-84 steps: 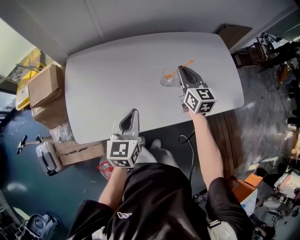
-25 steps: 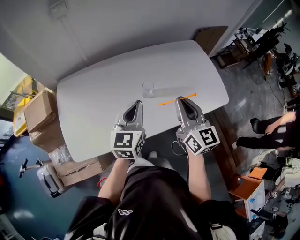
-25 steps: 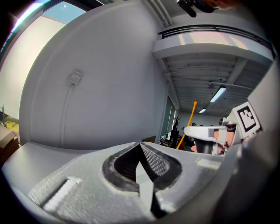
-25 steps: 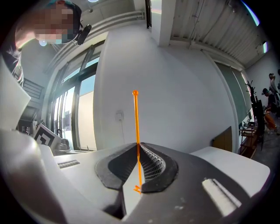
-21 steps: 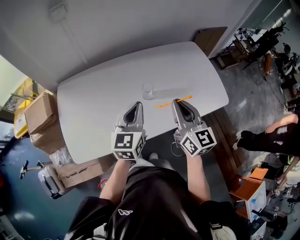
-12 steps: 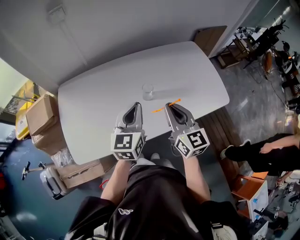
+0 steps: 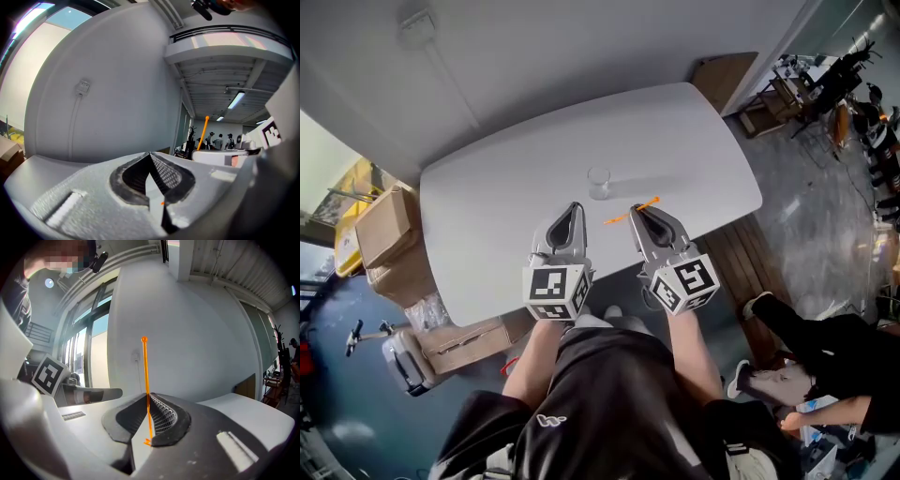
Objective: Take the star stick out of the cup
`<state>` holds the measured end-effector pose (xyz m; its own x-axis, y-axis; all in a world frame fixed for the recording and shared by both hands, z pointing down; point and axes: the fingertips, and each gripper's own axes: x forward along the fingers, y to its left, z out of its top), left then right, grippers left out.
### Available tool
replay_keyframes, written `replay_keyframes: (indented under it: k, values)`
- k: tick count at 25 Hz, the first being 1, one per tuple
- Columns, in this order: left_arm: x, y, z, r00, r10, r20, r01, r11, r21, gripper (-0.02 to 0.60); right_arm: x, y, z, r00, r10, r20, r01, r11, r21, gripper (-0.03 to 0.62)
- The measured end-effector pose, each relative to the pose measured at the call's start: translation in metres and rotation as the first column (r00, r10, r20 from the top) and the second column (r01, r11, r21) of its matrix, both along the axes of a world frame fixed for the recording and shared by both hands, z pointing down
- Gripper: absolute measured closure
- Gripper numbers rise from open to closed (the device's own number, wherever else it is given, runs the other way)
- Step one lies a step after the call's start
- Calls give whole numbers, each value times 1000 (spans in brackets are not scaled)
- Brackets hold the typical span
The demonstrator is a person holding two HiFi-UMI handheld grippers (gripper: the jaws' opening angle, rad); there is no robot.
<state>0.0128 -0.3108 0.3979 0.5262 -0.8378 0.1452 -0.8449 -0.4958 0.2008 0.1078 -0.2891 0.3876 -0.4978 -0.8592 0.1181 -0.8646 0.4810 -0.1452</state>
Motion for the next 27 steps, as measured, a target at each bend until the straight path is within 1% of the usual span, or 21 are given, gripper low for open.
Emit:
replay_keyframes:
  k: [14,22,27]
  values:
    - [0,12,0,1000,9,25,-9,1000,2,580,-1,4,2,1000,-7,24,7,1000,0,574]
    - [2,19,4,999,7,32,-6,1000,-10,580,1,9,4,999,-11,33,11,1000,2,574]
    - [0,19,6,997,-5,79,3,1000,23,580,2,7,5,997,12,73,-12,1000,-8,574]
